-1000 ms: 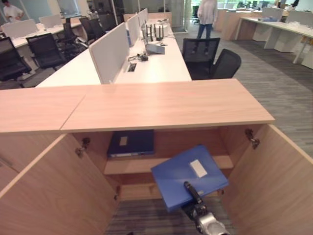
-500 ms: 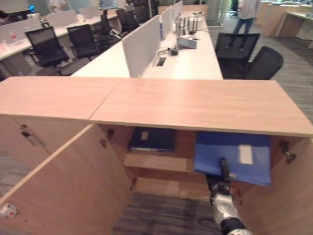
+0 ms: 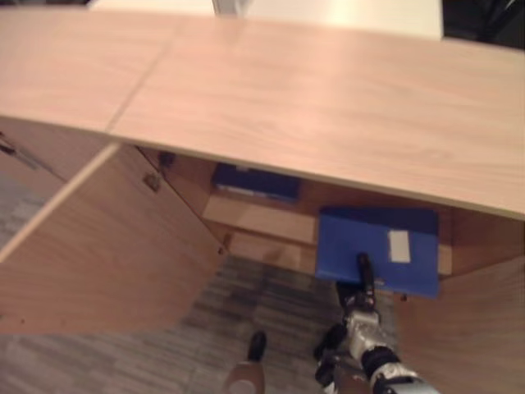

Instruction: Put the empty folder in the office cabinet

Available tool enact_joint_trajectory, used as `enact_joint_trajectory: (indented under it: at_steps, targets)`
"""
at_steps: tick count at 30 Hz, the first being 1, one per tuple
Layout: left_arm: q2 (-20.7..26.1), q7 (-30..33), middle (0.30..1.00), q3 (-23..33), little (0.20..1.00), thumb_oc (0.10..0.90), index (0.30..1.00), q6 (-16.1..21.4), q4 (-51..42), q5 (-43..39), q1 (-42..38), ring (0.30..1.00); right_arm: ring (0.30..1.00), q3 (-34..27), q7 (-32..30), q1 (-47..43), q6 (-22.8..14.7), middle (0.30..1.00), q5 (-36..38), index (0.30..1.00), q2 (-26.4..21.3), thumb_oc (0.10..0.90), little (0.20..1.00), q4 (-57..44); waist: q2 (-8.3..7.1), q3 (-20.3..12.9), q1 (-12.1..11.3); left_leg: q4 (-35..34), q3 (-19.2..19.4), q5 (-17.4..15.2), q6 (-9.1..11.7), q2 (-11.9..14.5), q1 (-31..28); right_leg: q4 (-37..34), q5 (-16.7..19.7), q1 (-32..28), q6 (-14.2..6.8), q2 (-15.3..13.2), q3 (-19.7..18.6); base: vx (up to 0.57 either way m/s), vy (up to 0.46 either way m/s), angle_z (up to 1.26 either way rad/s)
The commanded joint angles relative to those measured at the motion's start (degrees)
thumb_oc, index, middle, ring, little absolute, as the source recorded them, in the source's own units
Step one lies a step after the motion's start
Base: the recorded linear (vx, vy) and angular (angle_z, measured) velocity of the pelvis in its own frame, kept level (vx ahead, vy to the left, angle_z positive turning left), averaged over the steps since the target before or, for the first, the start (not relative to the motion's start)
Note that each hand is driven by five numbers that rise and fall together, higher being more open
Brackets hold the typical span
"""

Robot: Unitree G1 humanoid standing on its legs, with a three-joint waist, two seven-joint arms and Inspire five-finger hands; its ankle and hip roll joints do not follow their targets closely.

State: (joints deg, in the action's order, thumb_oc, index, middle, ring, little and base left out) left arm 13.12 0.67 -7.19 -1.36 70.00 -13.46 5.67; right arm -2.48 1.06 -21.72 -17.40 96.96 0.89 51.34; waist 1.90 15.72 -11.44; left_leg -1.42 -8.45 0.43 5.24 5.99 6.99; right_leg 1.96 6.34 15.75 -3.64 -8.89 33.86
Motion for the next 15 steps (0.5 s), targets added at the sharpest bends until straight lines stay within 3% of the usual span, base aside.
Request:
enact_joint_trajectory:
  at_steps: [1,9,15]
  targets:
    - [2.32,0.68,0.9,-4.09,0.9,0.8,0.9,-0.01,1.05,-2.73,2.77,0.9,0.3,-0.23,3.98,-7.14,-1.63,0.3,-1.45,0.3,-0.11,0.4,0.3,-9.45,-0.62,0.83,-2.17,-3.39,-3.21,-2.25,-0.84,-0.75,-1.46,1.09,0.31,-3.98,-7.5,-6.94,-2.54,-0.07,-0.064,0.2]
    - [1.41,0.95,0.9,-9.68,0.9,0.8,0.9,0.16,-1.23,-2.49,2.65,0.9,0.3,1.05,1.9,-12.24,-4.68,0.3,-0.56,0.3,-0.88,0.4,0.3,-12.43,0.16,4.22,-1.62,-3.58,-4.95,-0.91,-0.66,-0.69,4.12,5.0,-1.0,2.55,-7.07,-7.93,-3.42,-0.05,-0.032,0.08]
    - [4.83,1.16,0.9,-10.84,0.9,0.8,0.9,0.79,-6.22,-2.35,3.86,0.9,0.3,5.13,-0.09,-17.63,-5.86,0.3,-4.42,0.3,-5.39,0.4,0.3,-16.97,-0.08,6.1,-1.61,-3.58,-4.95,-0.56,-0.82,-1.21,6.02,6.22,-0.71,5.69,-7.01,-8.52,-4.78,-0.05,-0.013,0.03]
